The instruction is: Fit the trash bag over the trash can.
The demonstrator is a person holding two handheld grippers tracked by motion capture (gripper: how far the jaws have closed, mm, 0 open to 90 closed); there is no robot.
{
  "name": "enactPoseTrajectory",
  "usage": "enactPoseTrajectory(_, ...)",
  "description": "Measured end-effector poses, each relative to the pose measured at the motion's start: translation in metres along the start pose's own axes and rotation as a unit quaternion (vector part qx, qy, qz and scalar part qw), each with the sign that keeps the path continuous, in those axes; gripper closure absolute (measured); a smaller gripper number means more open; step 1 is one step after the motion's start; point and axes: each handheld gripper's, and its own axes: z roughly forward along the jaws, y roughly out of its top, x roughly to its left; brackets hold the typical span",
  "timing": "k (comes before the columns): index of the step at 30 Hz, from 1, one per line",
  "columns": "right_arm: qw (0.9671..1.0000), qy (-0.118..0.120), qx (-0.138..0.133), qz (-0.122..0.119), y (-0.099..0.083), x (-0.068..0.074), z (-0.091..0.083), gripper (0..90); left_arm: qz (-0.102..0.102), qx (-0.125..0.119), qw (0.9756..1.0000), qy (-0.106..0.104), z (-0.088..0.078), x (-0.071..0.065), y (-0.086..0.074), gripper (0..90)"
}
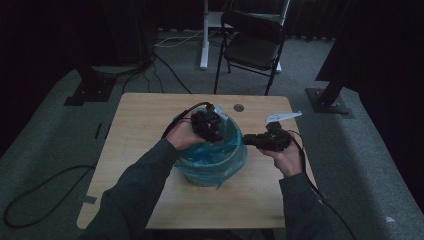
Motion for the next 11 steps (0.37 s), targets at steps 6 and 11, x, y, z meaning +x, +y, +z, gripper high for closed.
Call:
enactPoseTrajectory(6,0.9999,-0.002,-0.013,0.000,0.000,-0.001,-0.006,74.5,-0.032,-0.047,0.9979,0.031,-0.026,0.006,-0.014,58.4)
enactPoseTrajectory(11,0.9997,-0.008,-0.022,0.002,-0.001,-0.004,-0.012,71.4,-0.065,-0.087,0.9928,0.050,-0.045,0.014,-0.032,58.0)
